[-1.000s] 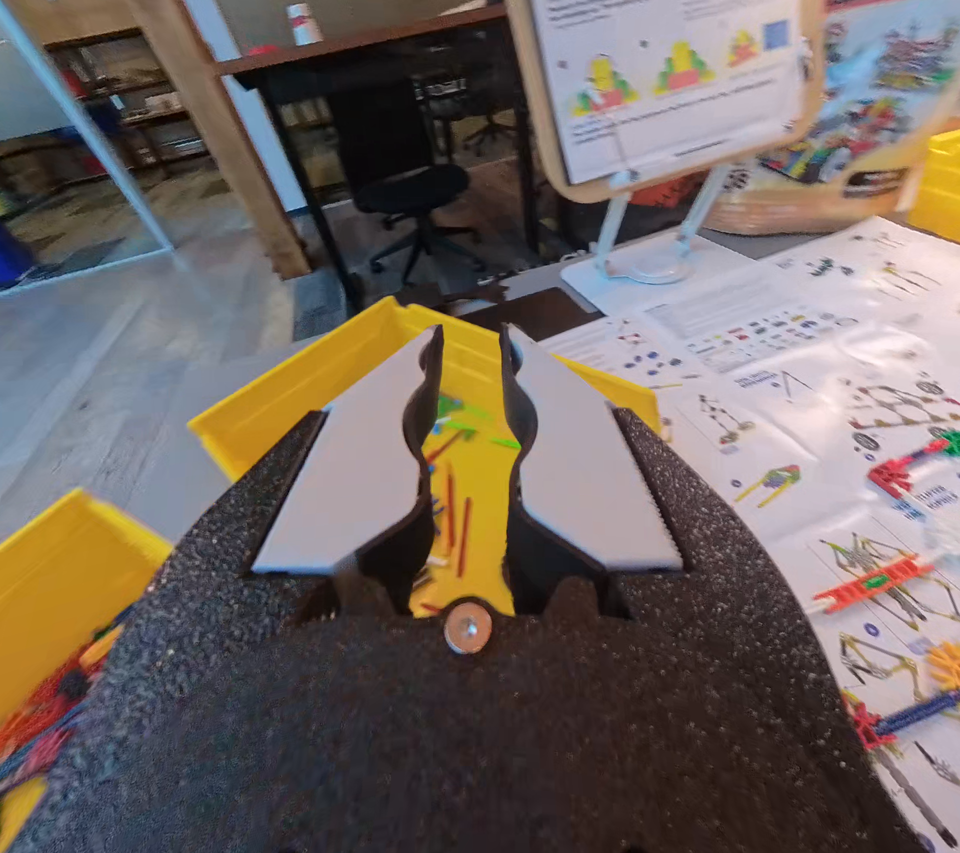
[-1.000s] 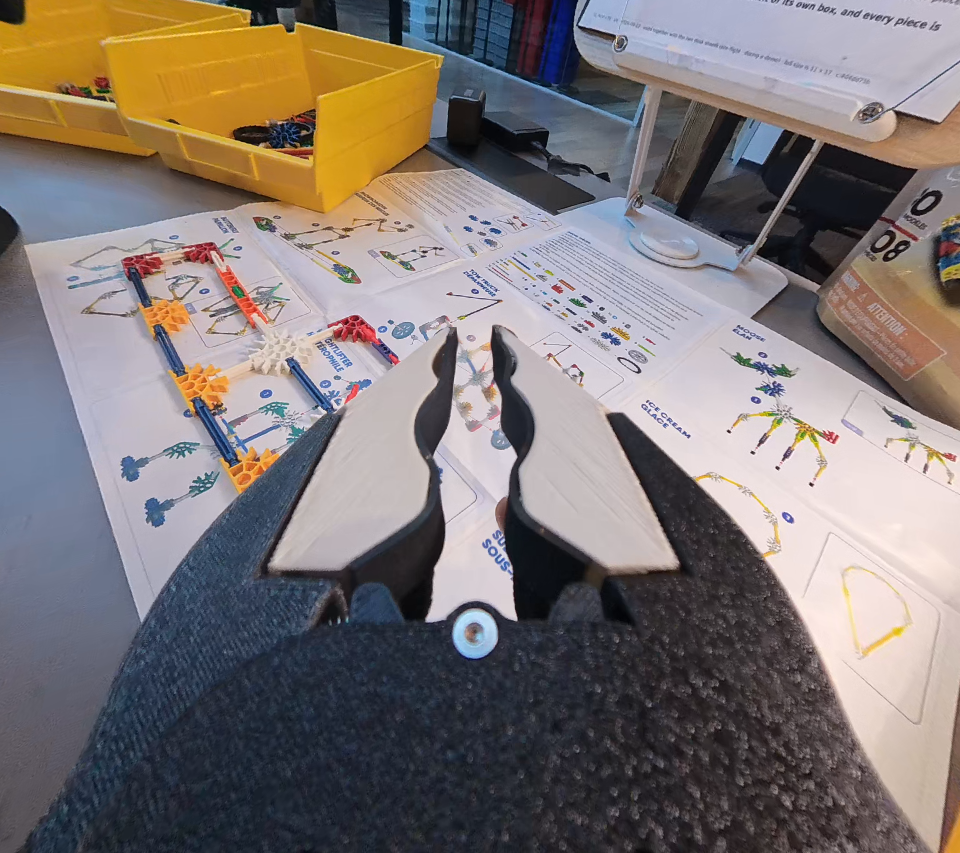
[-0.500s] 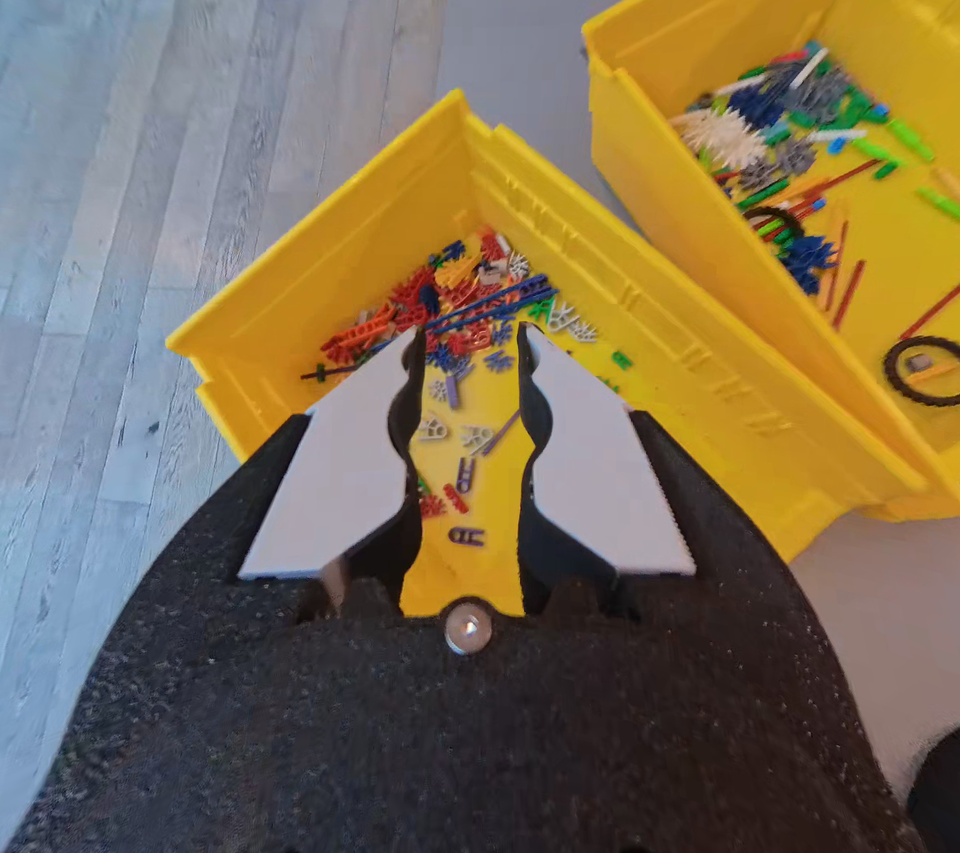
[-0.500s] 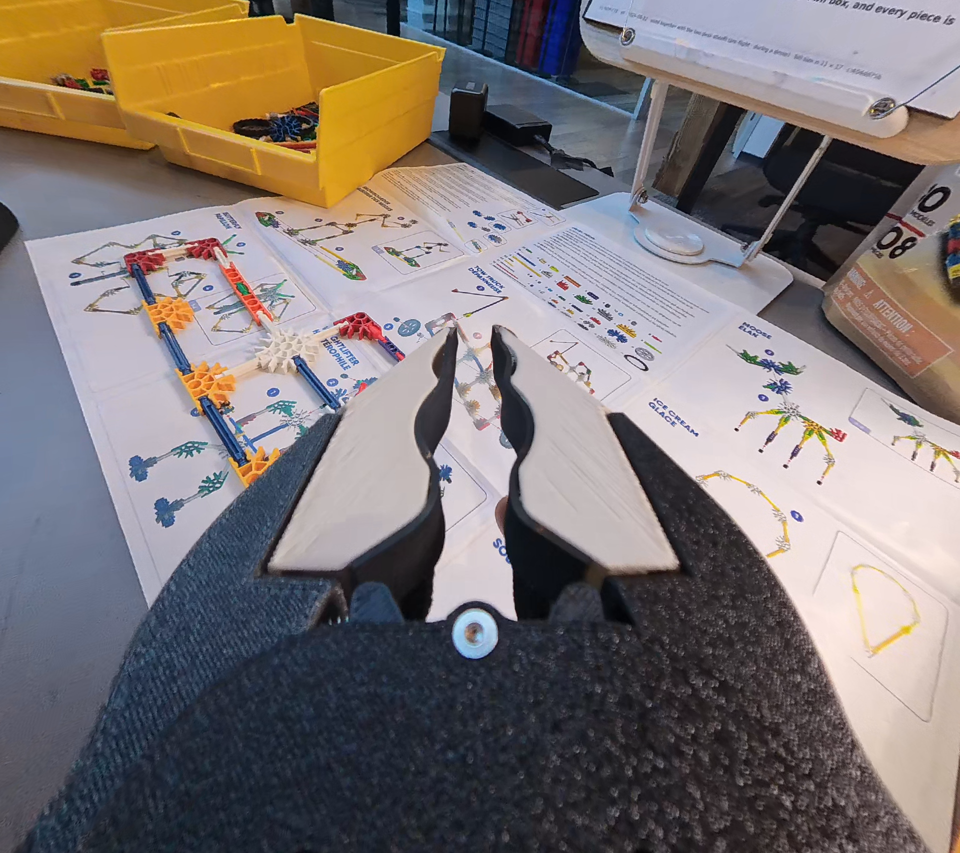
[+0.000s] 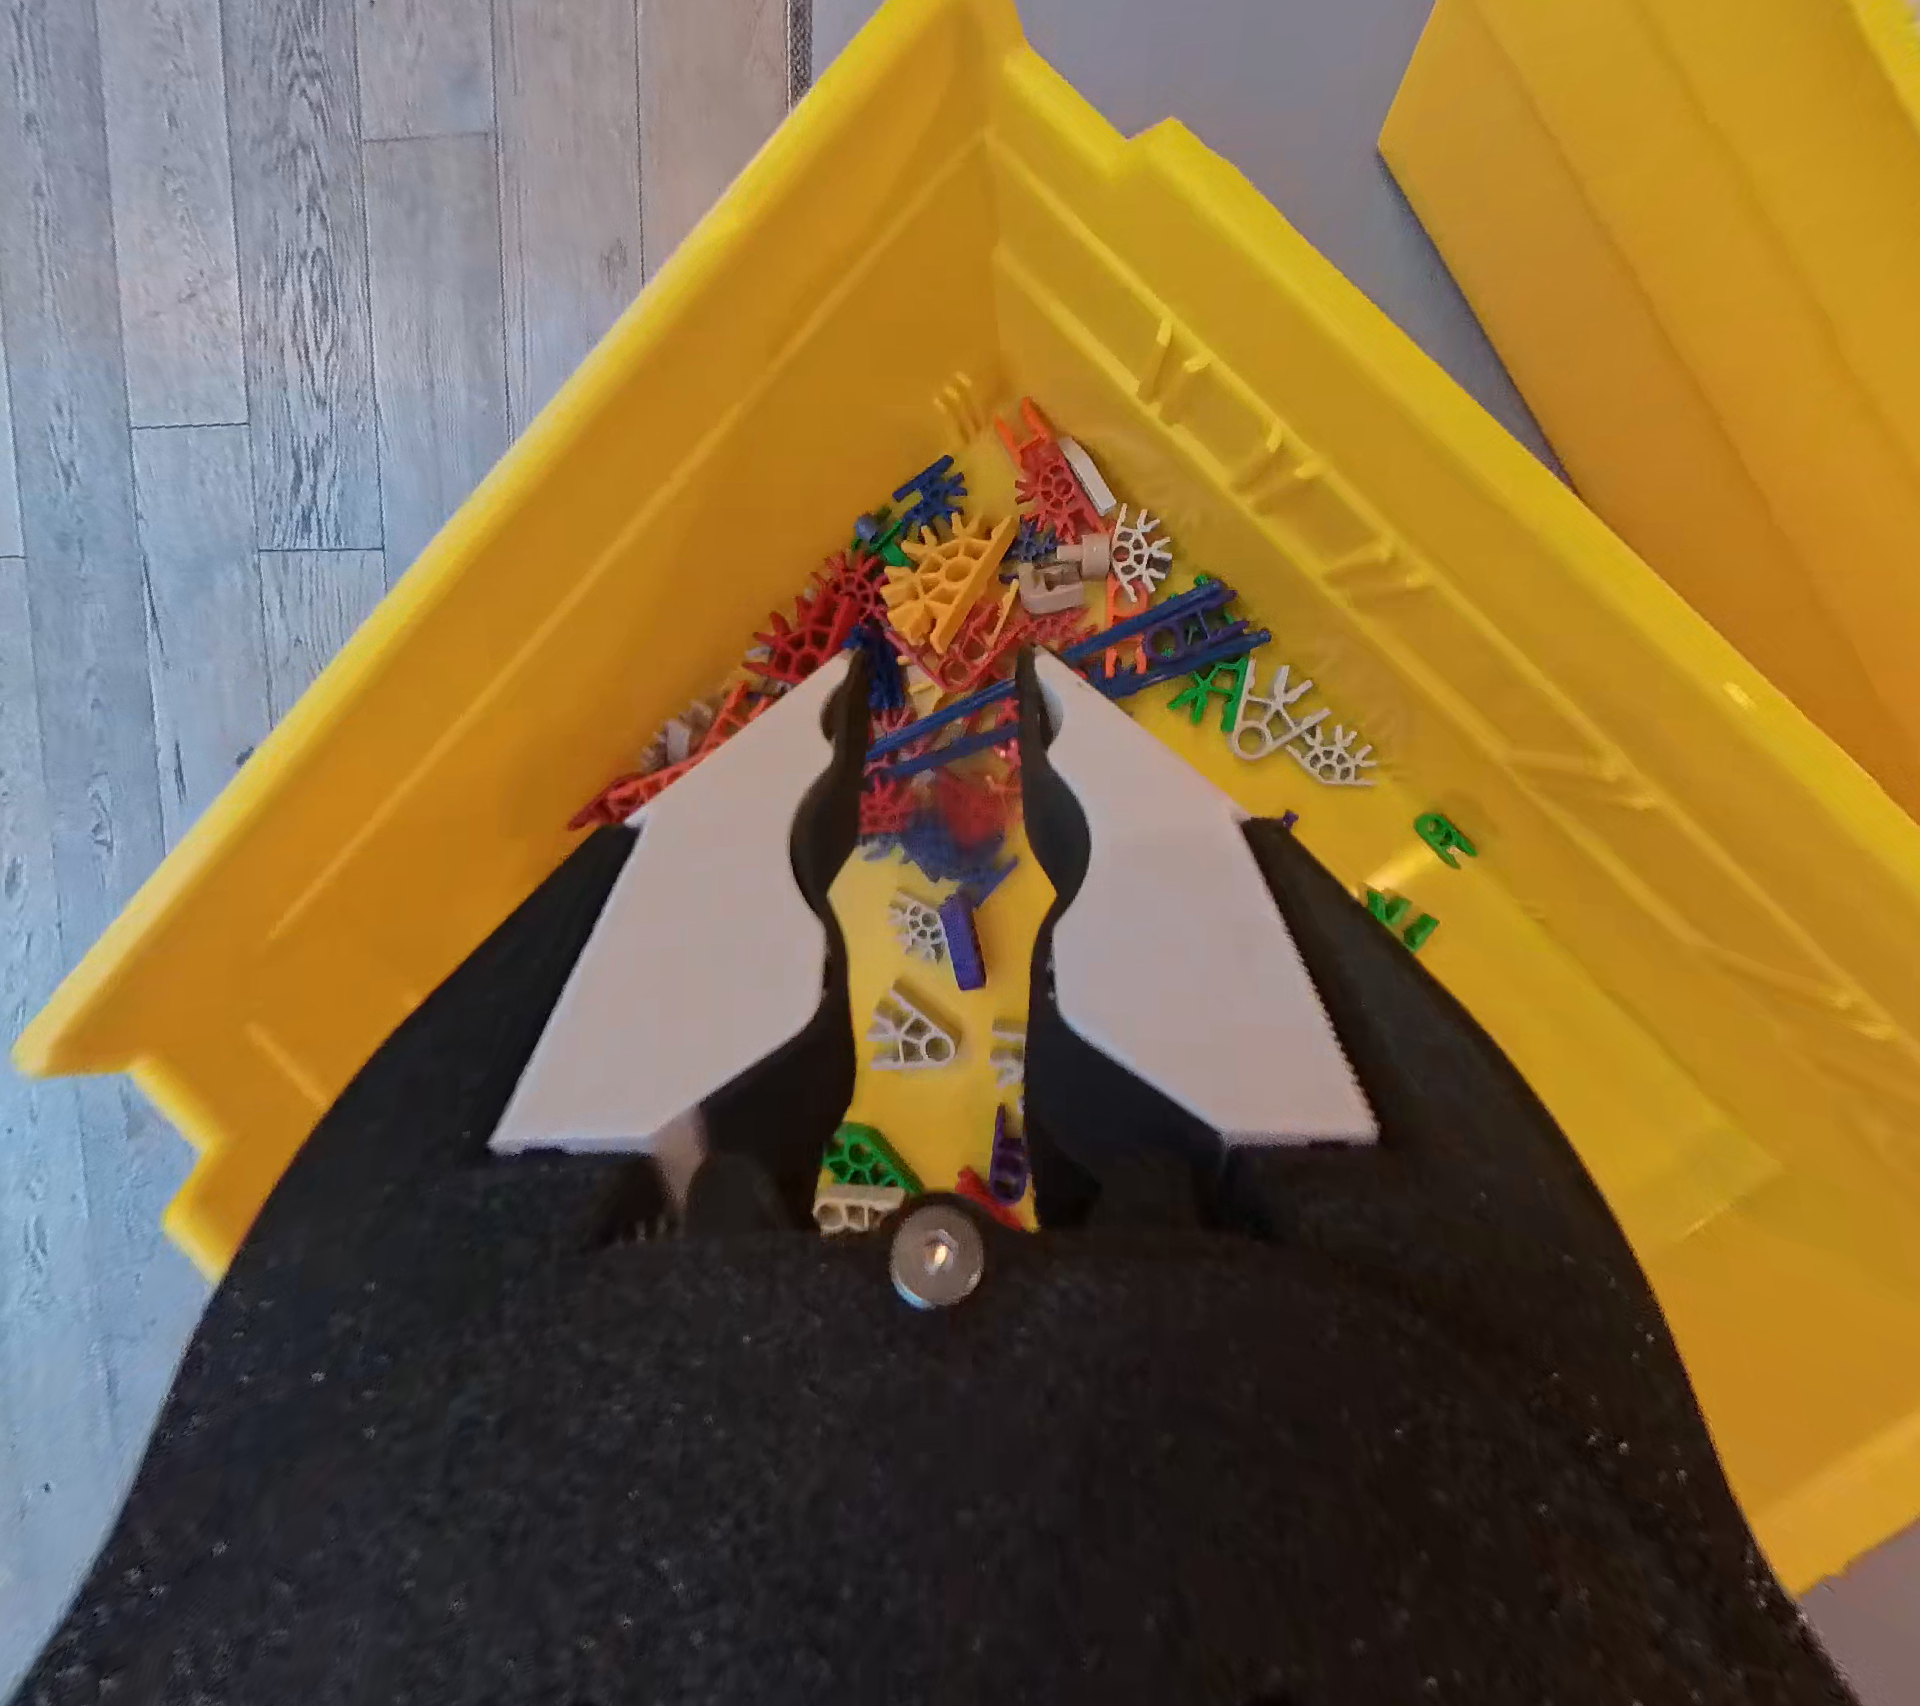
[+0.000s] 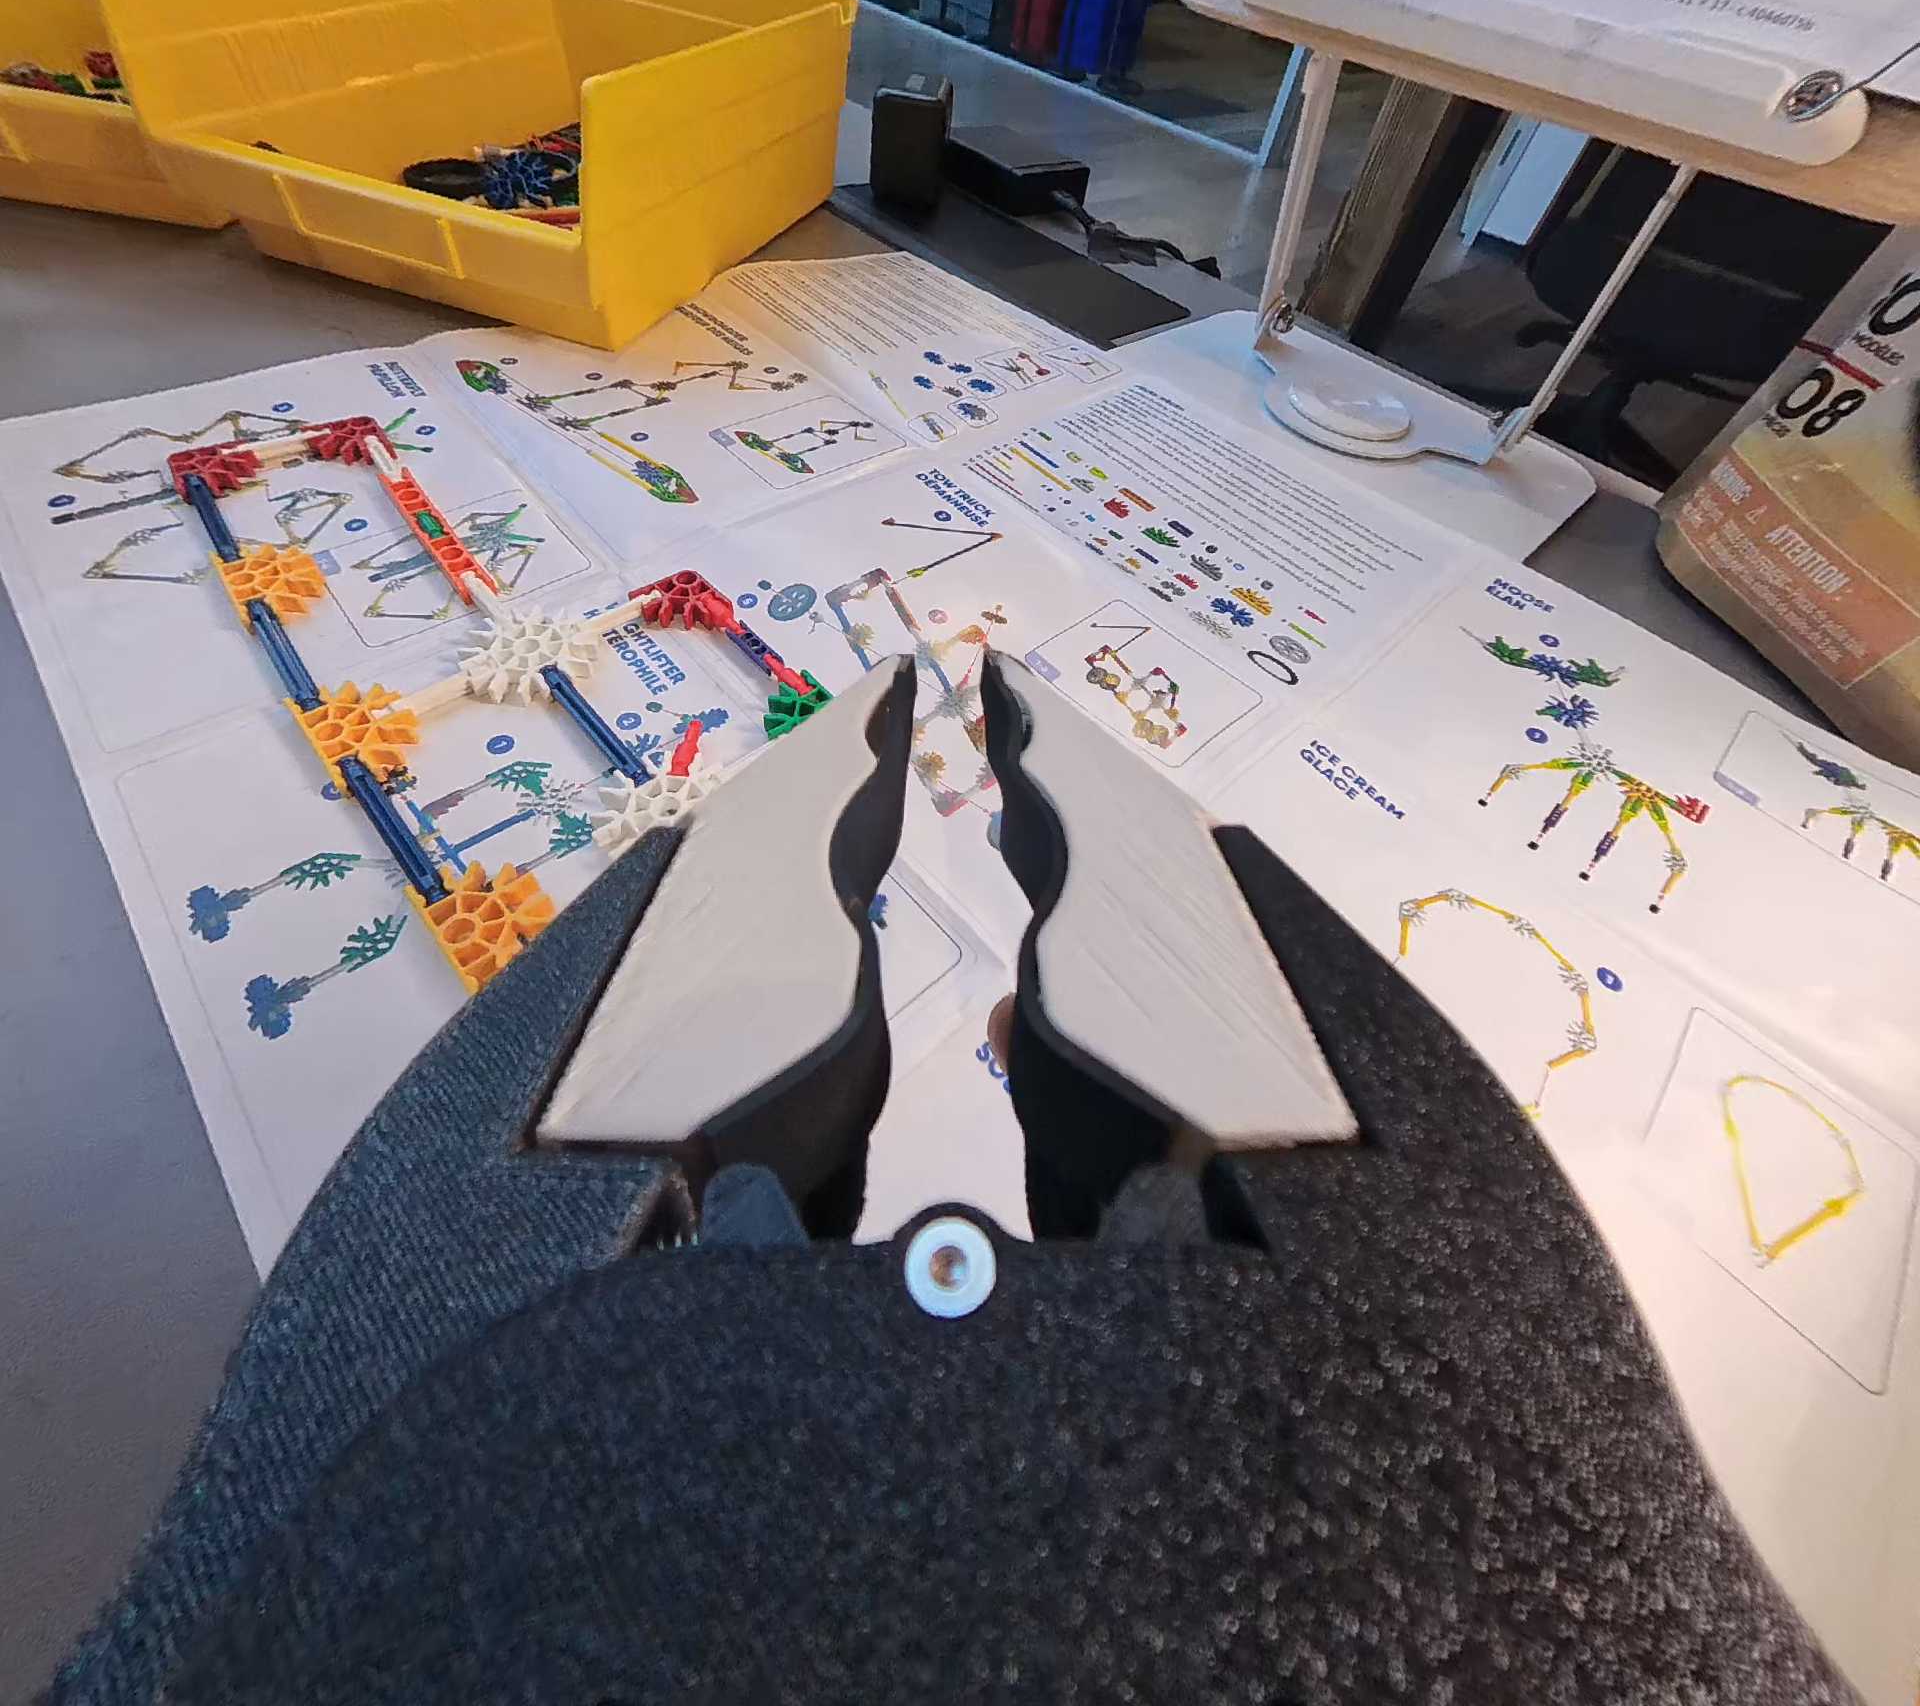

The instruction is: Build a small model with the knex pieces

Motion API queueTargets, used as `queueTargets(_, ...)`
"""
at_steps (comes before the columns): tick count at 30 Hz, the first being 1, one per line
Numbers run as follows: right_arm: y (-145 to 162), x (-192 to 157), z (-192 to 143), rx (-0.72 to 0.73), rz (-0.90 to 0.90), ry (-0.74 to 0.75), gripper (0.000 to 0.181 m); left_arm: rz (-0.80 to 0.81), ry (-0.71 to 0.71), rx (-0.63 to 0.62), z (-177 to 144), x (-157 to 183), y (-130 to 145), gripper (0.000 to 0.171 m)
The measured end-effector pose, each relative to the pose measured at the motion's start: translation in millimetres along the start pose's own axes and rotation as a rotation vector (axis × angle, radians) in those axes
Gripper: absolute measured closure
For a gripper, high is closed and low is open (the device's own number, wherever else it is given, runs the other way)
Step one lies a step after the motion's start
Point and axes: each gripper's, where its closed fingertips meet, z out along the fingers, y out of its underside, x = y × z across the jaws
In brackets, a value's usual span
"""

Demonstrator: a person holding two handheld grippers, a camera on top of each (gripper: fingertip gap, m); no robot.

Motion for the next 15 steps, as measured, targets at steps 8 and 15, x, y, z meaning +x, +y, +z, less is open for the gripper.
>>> queueTargets(8,8,3,2,-0.025,0.003,0.012,0.169,0.064,-0.024,-0.102,40,-1,5,0.151)
queueTargets(15,9,3,1,-0.030,-0.001,0.006,0.169,0.057,-0.006,-0.033,26,1,-4,0.159)
